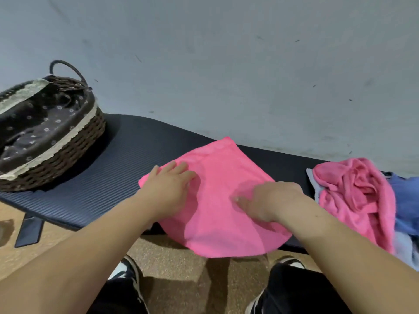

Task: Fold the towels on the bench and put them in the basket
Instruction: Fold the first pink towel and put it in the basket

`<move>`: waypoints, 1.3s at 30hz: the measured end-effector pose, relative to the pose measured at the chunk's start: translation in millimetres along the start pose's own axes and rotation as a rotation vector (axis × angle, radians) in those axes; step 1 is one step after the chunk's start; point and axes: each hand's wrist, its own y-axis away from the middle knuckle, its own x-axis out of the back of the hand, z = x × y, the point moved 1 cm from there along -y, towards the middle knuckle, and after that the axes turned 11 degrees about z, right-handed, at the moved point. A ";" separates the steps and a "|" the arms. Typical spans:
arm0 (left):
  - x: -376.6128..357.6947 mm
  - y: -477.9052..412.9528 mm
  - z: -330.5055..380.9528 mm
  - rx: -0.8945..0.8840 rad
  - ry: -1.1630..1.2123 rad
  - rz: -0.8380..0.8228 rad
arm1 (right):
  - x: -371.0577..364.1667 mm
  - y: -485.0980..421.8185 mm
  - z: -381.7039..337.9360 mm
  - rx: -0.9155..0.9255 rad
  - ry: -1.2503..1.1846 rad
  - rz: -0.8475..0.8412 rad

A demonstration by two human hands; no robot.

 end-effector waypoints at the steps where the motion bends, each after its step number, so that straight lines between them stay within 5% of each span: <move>1: -1.8 -4.8 1.3 -0.036 0.029 0.005 | 4.4 2.2 5.2 0.005 0.007 0.014; 8: 9.9 -8.7 -5.2 0.147 -0.067 0.151 | -1.7 -69.6 27.7 0.114 -0.444 0.648; 14: 17.1 3.5 -35.0 0.285 0.185 0.051 | -19.7 -101.7 1.5 0.404 -0.493 0.502; 19: 11.5 2.9 -43.0 0.293 0.263 0.049 | -11.1 -96.6 3.0 0.267 -0.414 0.554; 25: 11.0 4.4 -37.4 0.147 0.296 0.081 | -6.8 -78.0 24.0 0.193 -0.253 0.327; 31: 11.6 1.6 -32.0 0.139 0.146 0.151 | -18.6 -74.0 44.3 0.118 -0.350 0.557; 39: 11.7 1.8 -31.0 0.136 0.105 0.127 | -28.1 -77.9 52.4 0.150 -0.470 0.635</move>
